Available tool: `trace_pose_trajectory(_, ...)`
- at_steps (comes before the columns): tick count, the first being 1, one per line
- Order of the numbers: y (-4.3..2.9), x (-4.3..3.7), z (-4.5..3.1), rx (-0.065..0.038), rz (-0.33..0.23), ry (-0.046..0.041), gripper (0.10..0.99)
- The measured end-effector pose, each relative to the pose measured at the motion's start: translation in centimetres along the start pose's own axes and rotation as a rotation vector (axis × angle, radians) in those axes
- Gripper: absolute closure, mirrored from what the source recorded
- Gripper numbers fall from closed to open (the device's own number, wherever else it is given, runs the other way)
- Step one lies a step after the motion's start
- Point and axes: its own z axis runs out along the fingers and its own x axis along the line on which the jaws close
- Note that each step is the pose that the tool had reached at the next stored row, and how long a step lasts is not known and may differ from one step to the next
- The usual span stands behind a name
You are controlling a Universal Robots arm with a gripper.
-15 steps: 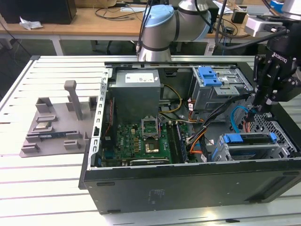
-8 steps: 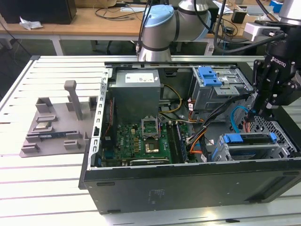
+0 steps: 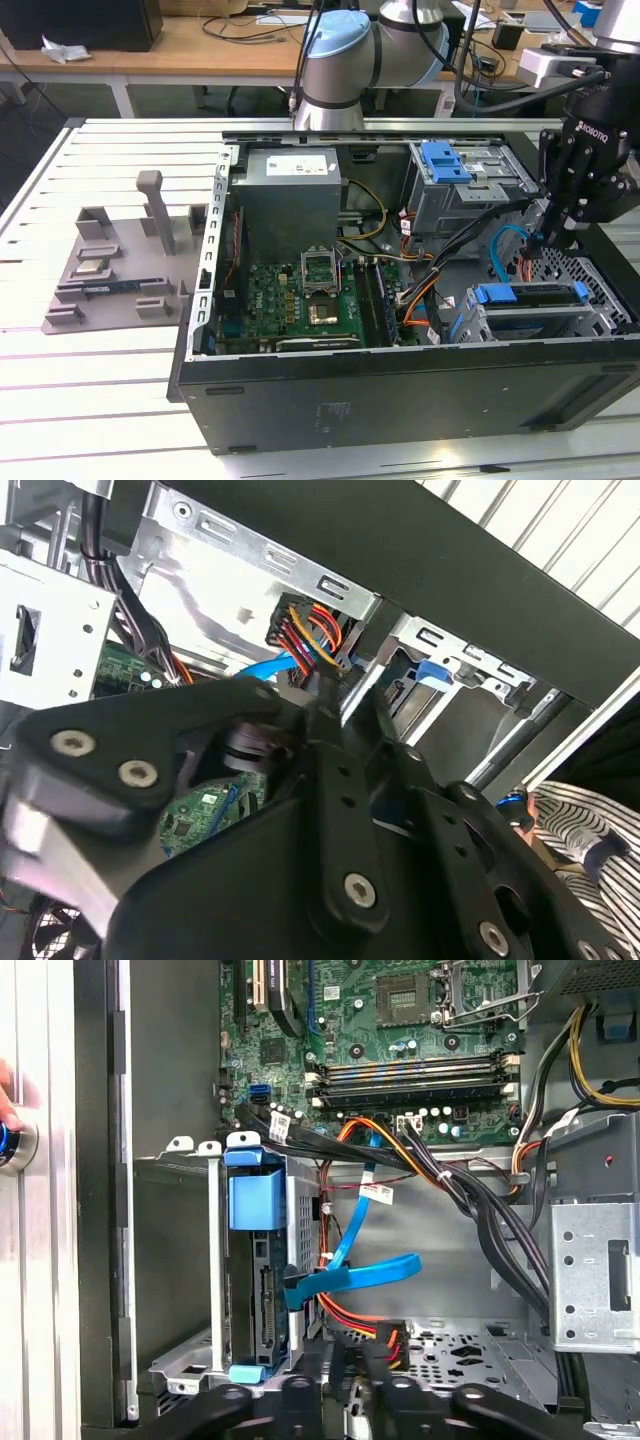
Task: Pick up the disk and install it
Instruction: 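Insert the first disk wire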
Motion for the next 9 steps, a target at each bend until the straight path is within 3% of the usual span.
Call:
trace_pose_trajectory(2, 0.0, 0.0, 0.0, 0.0, 0.0, -0.0001, 0.922)
trace_pose_trajectory(7, 0.0, 0.15, 0.03, 0.0, 0.0, 0.0008, 0.922)
trace_pose_trajectory(9, 0.06, 1.05, 0.24, 0.0, 0.0, 0.0002, 0.922)
